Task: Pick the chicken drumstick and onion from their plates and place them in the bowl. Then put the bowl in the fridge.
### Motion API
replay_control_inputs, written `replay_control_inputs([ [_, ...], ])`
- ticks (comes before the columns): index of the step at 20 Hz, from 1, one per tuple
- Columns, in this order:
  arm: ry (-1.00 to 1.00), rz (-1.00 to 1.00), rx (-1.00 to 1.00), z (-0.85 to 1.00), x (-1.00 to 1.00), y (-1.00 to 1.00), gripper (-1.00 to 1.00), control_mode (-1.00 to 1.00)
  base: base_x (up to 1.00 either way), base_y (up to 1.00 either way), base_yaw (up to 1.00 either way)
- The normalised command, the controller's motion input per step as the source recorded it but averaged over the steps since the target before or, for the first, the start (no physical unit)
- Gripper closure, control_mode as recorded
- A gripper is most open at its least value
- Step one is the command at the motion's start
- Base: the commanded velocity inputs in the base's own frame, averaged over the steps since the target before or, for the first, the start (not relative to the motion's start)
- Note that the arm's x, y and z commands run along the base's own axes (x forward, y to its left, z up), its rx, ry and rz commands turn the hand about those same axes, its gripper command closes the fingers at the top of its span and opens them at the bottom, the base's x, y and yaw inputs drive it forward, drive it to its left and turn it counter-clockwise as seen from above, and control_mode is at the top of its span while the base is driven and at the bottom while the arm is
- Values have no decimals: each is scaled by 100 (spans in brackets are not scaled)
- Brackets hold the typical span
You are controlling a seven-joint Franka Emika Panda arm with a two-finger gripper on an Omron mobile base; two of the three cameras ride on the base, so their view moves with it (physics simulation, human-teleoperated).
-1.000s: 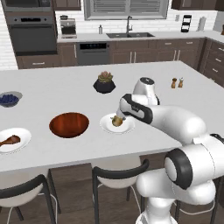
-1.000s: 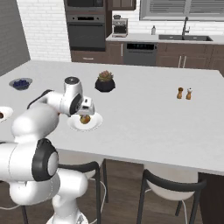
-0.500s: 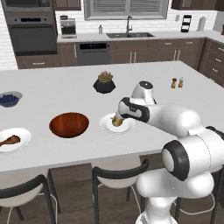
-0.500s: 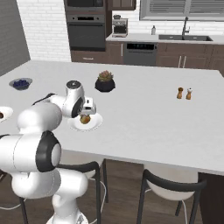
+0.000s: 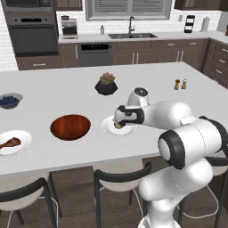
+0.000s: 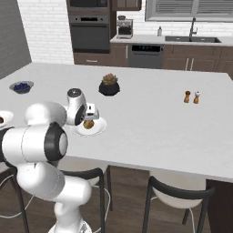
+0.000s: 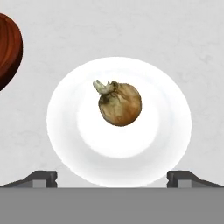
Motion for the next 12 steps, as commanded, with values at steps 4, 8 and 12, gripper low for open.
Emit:
replay_control_inputs([
  [4,6,0,0,0,29,0,-100,-100,0,0,0],
  [8,10,0,0,-1,33,2,-100,-100,0,0,0],
  [12,6,0,0,-13,20,5,-100,-100,0,0,0],
])
